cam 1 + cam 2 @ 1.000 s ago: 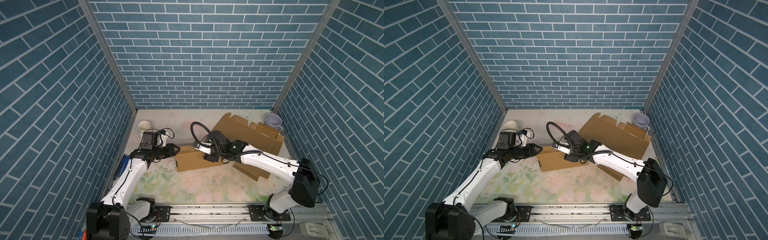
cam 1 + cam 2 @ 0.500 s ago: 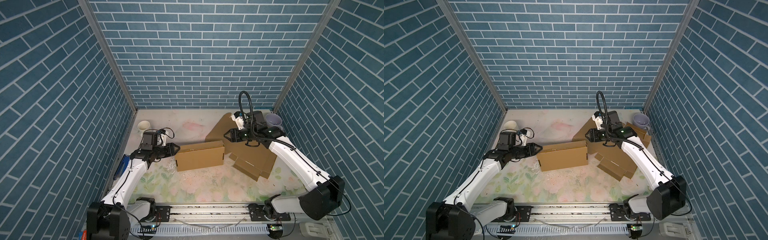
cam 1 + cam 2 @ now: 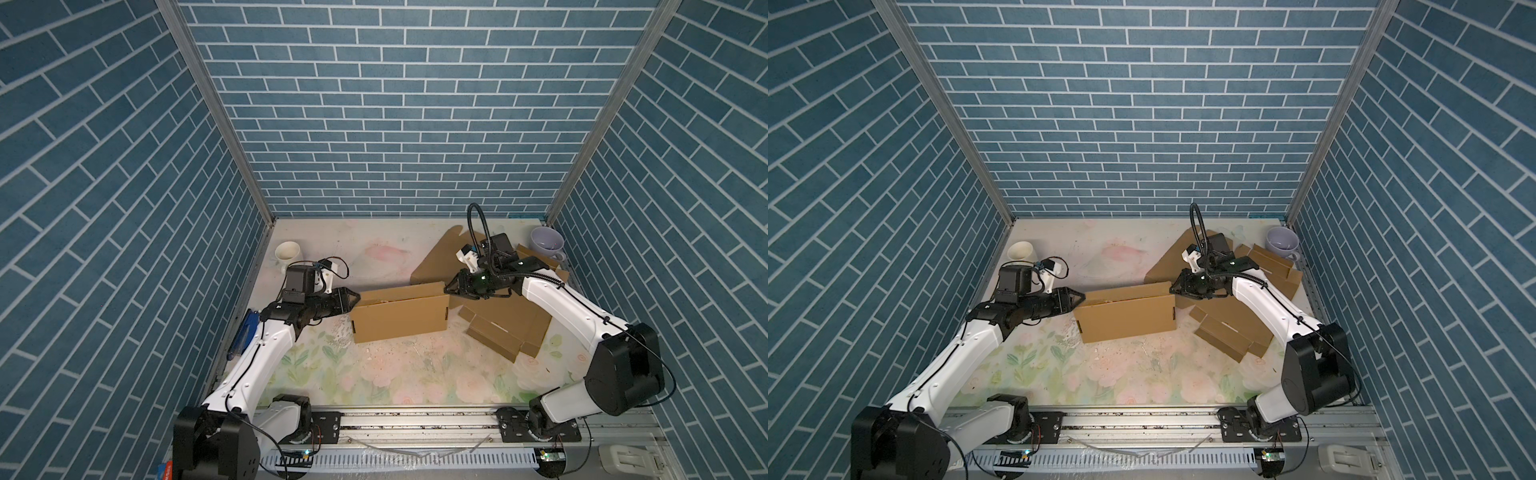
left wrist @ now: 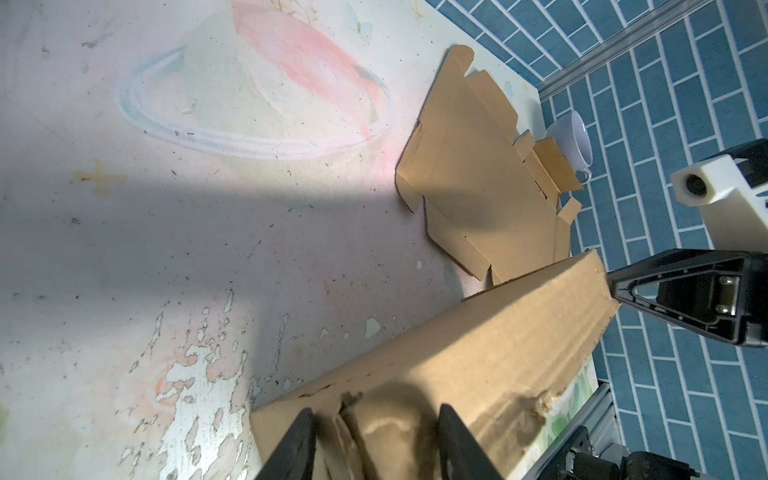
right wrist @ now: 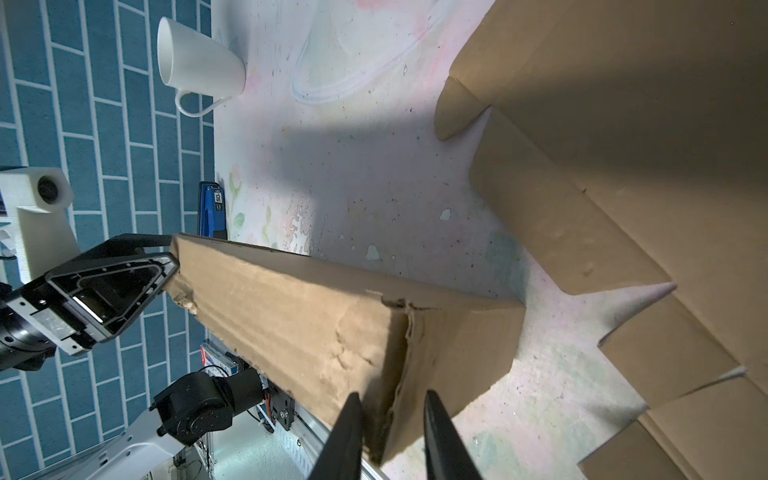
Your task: Fold the paper box
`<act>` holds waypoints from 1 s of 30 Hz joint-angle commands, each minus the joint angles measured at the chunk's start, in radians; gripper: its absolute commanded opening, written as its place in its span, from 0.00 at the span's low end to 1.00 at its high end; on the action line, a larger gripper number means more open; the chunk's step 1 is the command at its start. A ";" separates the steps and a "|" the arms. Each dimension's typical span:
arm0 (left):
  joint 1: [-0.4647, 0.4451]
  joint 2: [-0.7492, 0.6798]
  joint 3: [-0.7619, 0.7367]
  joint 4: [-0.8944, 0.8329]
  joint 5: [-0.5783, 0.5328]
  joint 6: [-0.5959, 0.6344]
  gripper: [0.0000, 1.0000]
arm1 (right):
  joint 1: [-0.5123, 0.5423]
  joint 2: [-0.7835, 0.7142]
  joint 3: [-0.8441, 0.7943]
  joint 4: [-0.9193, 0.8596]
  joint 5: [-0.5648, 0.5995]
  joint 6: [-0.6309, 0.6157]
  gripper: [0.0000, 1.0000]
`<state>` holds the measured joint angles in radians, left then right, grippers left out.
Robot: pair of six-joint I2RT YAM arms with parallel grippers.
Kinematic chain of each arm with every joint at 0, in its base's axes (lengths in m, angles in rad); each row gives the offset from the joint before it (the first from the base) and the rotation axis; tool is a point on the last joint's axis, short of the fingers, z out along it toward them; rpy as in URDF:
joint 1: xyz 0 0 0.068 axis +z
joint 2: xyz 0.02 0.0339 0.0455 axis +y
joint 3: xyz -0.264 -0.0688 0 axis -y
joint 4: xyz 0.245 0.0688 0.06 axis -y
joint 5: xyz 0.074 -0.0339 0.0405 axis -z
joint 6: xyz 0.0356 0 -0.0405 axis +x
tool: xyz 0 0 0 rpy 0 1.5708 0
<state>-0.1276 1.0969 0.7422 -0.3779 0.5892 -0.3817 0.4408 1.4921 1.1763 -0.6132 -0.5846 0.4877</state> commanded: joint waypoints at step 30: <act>0.056 -0.060 0.007 -0.024 -0.083 -0.027 0.61 | 0.065 -0.037 -0.109 0.327 -0.065 0.008 0.42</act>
<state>-0.0612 1.0878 0.8059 -0.3008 0.5156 -0.4545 0.4877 1.5105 1.1450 -0.2428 -0.6712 0.6044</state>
